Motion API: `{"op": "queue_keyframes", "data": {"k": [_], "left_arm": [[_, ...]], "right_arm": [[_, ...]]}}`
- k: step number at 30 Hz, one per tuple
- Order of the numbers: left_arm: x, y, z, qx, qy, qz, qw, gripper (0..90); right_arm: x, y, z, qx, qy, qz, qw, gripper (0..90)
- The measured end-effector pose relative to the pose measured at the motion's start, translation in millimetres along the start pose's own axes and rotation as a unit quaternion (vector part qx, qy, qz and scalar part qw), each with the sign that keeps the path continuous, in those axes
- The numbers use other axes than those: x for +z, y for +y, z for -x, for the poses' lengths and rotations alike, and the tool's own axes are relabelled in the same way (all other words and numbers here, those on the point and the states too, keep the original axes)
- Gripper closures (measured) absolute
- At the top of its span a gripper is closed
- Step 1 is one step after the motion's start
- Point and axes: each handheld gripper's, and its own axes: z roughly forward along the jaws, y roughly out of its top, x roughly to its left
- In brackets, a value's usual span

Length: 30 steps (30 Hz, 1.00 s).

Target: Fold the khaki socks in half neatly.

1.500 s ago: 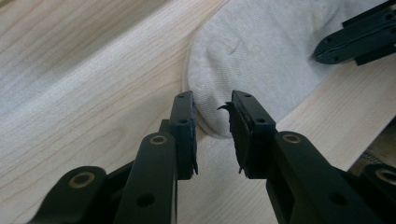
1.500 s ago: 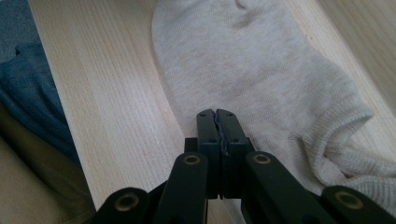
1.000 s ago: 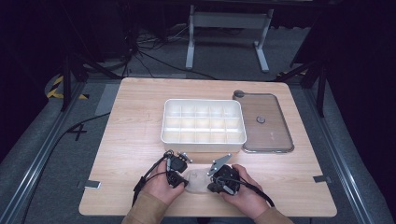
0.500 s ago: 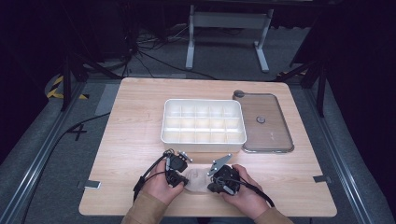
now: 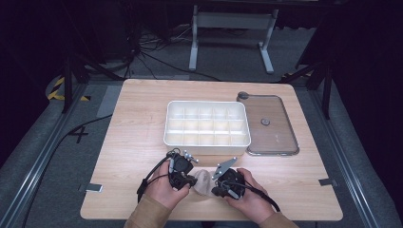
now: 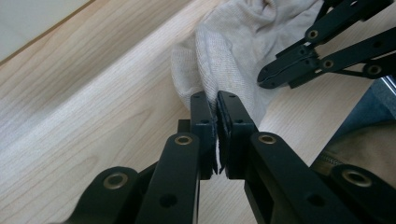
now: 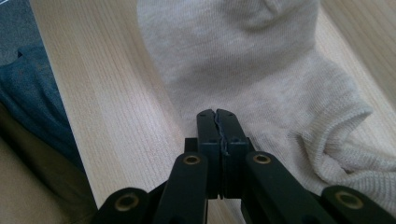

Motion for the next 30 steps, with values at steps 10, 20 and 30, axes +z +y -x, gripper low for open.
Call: {"op": "queue_keyframes", "data": {"k": [10,20,30], "left_arm": [[0.2,0.2,-2.2,-0.002,-0.005,-0.006,1.0000,85.6],[-2.2,2.0,-2.7,-0.001,-0.007,-0.016,0.9998,86.1],[-4.5,4.5,-0.1,0.004,-0.010,-0.014,0.9998,86.5]], "right_arm": [[-8.9,-4.3,4.4,0.002,-0.004,0.015,0.9999,90.0],[-35.2,-28.7,33.2,0.068,-0.040,0.018,0.9967,90.0],[-30.6,-37.0,40.3,0.080,-0.048,0.004,0.9956,90.0]]}}
